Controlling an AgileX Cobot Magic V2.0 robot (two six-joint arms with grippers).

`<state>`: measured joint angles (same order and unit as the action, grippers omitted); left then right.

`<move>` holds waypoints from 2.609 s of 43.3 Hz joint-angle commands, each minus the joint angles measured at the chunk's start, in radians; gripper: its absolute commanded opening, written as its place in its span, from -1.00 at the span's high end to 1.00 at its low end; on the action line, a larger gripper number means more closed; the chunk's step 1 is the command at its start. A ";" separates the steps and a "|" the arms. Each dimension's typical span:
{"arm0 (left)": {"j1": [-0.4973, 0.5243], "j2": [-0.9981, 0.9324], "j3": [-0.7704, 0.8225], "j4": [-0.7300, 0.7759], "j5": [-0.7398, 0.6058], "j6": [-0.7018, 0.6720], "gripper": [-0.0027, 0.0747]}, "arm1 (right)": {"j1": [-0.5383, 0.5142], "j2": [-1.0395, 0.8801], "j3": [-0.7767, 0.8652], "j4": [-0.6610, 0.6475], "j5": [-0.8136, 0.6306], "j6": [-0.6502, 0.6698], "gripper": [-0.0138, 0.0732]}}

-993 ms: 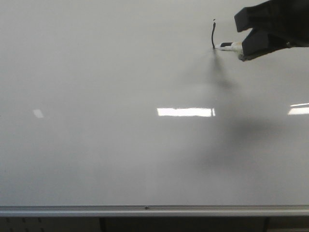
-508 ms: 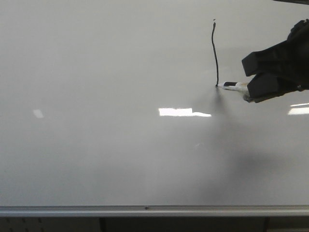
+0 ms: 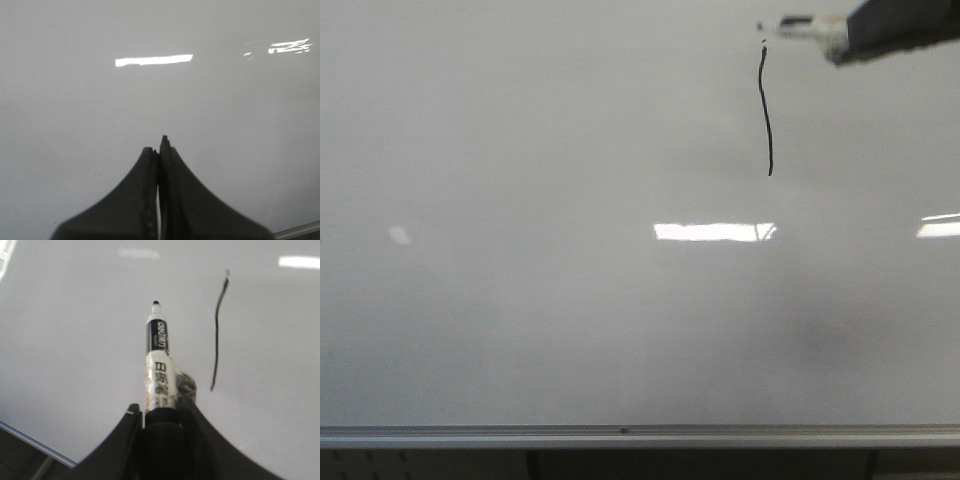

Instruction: Write number 1 on whiteboard

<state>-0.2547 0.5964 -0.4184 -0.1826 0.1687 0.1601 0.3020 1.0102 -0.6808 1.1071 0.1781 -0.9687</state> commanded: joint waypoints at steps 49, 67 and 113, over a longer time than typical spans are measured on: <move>-0.657 0.590 -0.632 0.125 0.529 0.366 -0.69 | 0.157 0.183 -0.507 -0.530 0.921 0.041 0.82; -0.669 0.680 -0.749 0.103 0.576 0.366 -0.57 | 0.231 0.183 -0.507 -0.571 0.806 0.041 0.82; -0.669 0.682 -0.749 0.083 0.583 0.366 0.98 | 0.231 0.185 -0.507 -0.481 0.826 0.032 0.82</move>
<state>-0.9256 1.2998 -1.1337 -0.0850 0.8145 0.5622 0.5321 1.2114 -1.1545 0.5745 1.0365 -0.9340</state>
